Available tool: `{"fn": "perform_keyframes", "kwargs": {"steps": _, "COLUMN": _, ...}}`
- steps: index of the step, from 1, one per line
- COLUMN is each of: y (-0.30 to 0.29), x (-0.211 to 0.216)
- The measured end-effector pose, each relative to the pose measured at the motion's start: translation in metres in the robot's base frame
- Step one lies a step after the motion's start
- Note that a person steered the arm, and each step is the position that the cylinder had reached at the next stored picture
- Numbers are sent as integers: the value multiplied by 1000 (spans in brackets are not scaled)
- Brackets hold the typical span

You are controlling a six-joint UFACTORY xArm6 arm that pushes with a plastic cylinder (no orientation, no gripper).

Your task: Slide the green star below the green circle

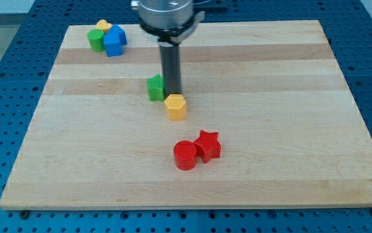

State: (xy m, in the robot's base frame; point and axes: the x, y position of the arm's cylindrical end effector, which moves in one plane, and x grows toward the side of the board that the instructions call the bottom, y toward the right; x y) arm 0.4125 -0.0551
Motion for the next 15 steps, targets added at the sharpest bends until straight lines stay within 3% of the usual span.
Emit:
{"fn": "perform_keyframes", "kwargs": {"steps": 5, "y": -82, "x": -45}}
{"fn": "perform_keyframes", "kwargs": {"steps": 9, "y": -127, "x": 6}}
{"fn": "perform_keyframes", "kwargs": {"steps": 15, "y": -159, "x": -82}}
